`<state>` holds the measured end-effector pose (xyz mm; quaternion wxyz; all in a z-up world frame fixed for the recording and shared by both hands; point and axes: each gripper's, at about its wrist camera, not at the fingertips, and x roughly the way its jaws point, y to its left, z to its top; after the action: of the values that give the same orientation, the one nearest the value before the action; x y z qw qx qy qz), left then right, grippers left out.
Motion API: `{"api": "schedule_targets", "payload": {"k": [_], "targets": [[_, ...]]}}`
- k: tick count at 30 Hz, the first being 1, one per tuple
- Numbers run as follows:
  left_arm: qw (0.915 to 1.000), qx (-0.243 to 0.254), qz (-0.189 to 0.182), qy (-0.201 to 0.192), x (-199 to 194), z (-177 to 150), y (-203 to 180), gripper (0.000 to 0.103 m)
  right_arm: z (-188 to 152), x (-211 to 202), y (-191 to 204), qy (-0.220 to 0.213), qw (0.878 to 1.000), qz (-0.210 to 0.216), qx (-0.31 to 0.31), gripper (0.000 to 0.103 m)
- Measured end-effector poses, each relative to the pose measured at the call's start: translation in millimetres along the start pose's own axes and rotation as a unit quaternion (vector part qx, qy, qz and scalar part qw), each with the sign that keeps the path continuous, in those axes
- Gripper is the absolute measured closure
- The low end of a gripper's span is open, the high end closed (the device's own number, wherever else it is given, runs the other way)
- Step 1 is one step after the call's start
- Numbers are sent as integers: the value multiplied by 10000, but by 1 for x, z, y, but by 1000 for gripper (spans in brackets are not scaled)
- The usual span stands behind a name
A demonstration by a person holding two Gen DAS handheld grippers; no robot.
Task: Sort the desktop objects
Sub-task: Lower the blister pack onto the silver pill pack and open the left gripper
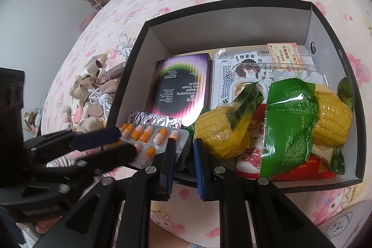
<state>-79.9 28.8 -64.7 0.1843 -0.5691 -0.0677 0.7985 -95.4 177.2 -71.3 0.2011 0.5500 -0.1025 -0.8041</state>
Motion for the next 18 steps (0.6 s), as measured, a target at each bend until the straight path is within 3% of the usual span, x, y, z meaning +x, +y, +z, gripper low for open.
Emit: {"api": "schedule_targets", "payload": {"k": [6, 11, 18], "targets": [[9994, -204, -200, 217, 13, -2, 7, 63, 1, 0, 1, 14, 10000, -11, -57, 89], [9991, -159, -360, -163, -1, -1, 5, 63, 0, -3, 1, -55, 10000, -81, -12, 88], [9994, -289, -173, -107, 10, 2, 11, 65, 3, -1, 8, -205, 9990, -398, -79, 88]]}}
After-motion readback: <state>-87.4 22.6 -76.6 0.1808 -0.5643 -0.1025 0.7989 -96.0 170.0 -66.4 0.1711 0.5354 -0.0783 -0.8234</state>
